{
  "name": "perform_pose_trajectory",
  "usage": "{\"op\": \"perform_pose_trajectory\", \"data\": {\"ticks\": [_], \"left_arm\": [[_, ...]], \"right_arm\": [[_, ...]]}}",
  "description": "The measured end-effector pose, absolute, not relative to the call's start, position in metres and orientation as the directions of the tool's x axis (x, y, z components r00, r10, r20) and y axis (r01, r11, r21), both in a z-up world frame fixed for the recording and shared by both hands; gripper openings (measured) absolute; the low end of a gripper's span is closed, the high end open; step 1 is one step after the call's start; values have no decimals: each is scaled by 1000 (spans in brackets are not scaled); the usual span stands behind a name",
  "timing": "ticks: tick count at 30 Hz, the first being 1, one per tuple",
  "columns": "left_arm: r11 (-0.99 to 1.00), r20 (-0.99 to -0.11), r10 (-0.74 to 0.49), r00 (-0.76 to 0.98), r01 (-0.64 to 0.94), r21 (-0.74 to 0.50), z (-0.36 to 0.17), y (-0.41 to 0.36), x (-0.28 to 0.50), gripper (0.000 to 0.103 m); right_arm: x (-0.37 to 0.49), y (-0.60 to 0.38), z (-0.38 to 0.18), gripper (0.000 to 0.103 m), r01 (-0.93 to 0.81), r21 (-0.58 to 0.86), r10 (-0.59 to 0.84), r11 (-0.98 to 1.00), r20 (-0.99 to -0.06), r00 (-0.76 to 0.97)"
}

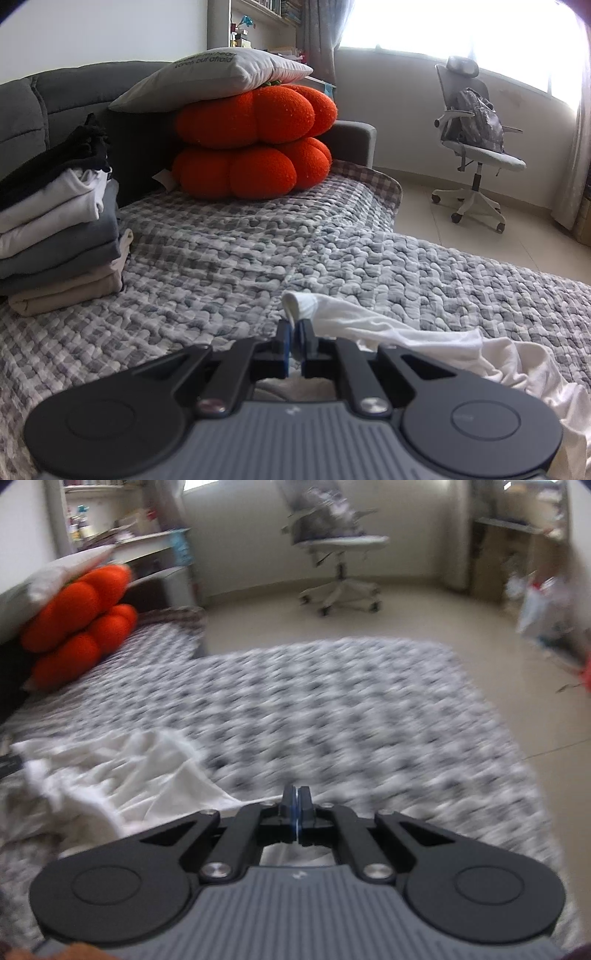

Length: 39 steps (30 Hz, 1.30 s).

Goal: Fold clothes
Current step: 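Hold the garment with both tools and stretch it out over the bed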

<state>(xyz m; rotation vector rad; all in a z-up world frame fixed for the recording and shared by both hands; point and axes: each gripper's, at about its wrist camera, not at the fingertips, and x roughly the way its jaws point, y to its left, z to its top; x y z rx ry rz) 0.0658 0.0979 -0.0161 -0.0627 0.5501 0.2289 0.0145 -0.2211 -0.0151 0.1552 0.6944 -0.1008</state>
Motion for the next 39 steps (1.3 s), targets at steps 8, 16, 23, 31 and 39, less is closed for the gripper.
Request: {"op": "perform_pose_trajectory", "data": {"ticks": [8,16,23,31,39], "left_arm": [[974,-529,190,827,-227,-6,-4,106,82,5],[972,-510,215,833,-231,33,3,125,109,5],[973,-529,207,823,-229,25,-2,137,145,5],[969,-537,235,810,-241,61,-16,144,184,5],[969,-586,224,779,-240,52,-33,160,205,5]], "right_arm": [[46,-250,-9,0,261,-24,-226,965,-585,779],[82,-273,-11,0,334,-27,-291,942,-557,777],[113,-259,-15,0,316,-110,-326,942,-514,793],[151,-249,-24,0,292,-172,-338,941,-496,800],[174,-235,-36,0,257,-200,-324,946,-508,798]]}}
